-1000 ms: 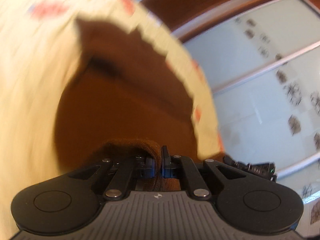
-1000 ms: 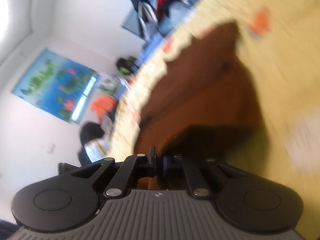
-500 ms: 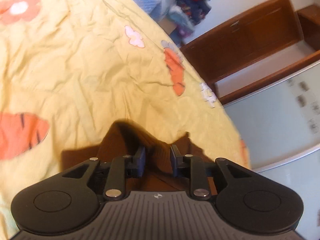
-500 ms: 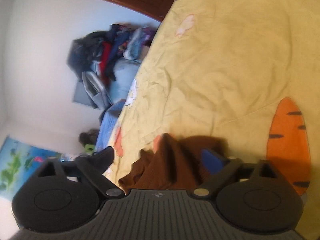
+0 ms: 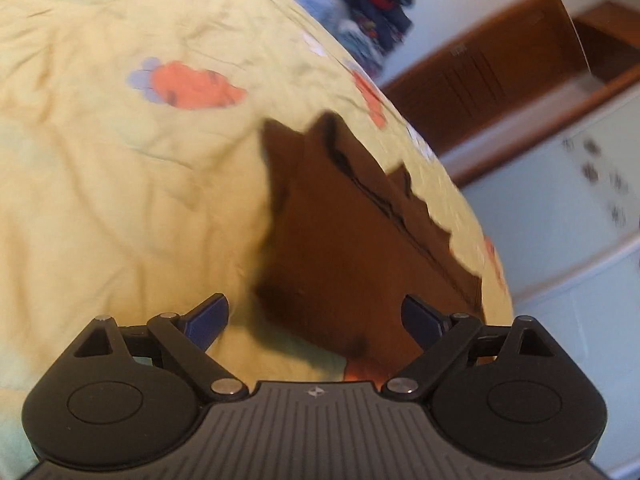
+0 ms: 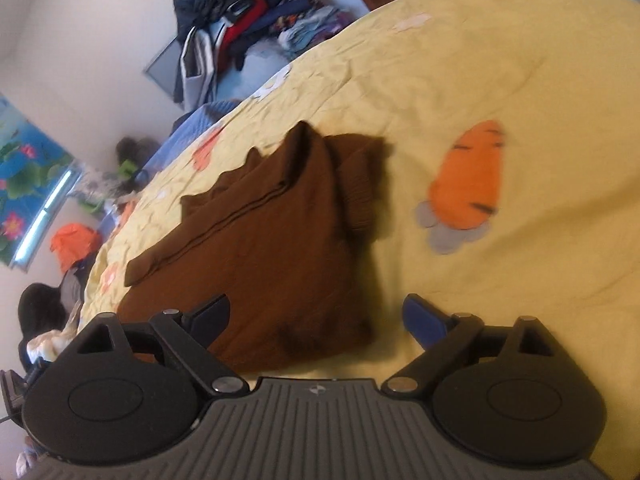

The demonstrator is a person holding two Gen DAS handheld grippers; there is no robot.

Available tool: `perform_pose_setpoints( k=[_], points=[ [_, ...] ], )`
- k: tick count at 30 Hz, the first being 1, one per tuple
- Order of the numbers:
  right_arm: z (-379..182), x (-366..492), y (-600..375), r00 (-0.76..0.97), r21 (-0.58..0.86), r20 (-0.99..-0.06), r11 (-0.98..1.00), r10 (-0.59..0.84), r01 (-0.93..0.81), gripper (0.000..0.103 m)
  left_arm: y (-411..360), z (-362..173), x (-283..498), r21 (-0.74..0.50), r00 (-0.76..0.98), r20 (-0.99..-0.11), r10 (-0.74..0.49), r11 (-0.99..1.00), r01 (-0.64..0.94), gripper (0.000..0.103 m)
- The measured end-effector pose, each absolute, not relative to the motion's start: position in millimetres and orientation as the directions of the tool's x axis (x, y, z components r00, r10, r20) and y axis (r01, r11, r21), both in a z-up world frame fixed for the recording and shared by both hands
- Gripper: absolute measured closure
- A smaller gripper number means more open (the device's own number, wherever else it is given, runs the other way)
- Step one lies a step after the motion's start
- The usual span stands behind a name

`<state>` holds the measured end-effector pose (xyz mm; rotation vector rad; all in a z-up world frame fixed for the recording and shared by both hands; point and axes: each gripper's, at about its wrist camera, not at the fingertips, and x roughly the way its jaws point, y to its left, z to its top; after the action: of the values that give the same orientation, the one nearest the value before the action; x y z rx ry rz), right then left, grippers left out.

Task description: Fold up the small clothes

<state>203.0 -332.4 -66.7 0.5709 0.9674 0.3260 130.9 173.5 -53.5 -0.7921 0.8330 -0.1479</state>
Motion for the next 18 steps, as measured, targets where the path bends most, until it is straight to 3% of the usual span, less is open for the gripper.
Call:
perform_pose_setpoints(
  k=[2, 3, 4, 6, 15, 18],
  points=[
    [-65.8, 213.4, -321.3, 0.504, 0.603, -0.680, 0.797, 0.533, -0.028, 0.017, 165.6, -53.0, 143.4, -0.661, 0.662, -0.618, -0.425, 0.737, -0.144, 0.019],
    [-65.5, 218.7, -316.4, 0.496, 0.599, -0.686, 0.800, 0.533, -0.031, 0.024, 161.7, -54.2, 153.3, -0.632, 0.650, -0.642, -0.406, 0.761, -0.149, 0.053],
    [-60.3, 221.1, -313.7, 0.488, 0.586, -0.695, 0.809, 0.528, -0.040, 0.042, 159.8, -57.9, 163.4, -0.610, 0.623, -0.674, -0.396, 0.774, -0.168, 0.081],
    [-66.3, 231.8, -308.2, 0.441, 0.569, -0.728, 0.821, 0.526, -0.040, 0.075, 162.7, -63.5, 169.8, -0.625, 0.604, -0.681, -0.415, 0.758, -0.184, 0.087],
    [-30.7, 178.6, -331.8, 0.466, 0.625, -0.634, 0.764, 0.616, -0.159, 0.079, 162.2, -11.4, 108.4, -0.608, 0.636, -0.630, -0.445, 0.793, -0.047, 0.092],
    [-23.5, 133.4, -343.5, 0.440, 0.613, -0.644, 0.766, 0.625, -0.191, 0.079, 160.8, -12.9, 63.1, -0.592, 0.597, -0.657, -0.460, 0.805, -0.031, 0.092]
  ],
)
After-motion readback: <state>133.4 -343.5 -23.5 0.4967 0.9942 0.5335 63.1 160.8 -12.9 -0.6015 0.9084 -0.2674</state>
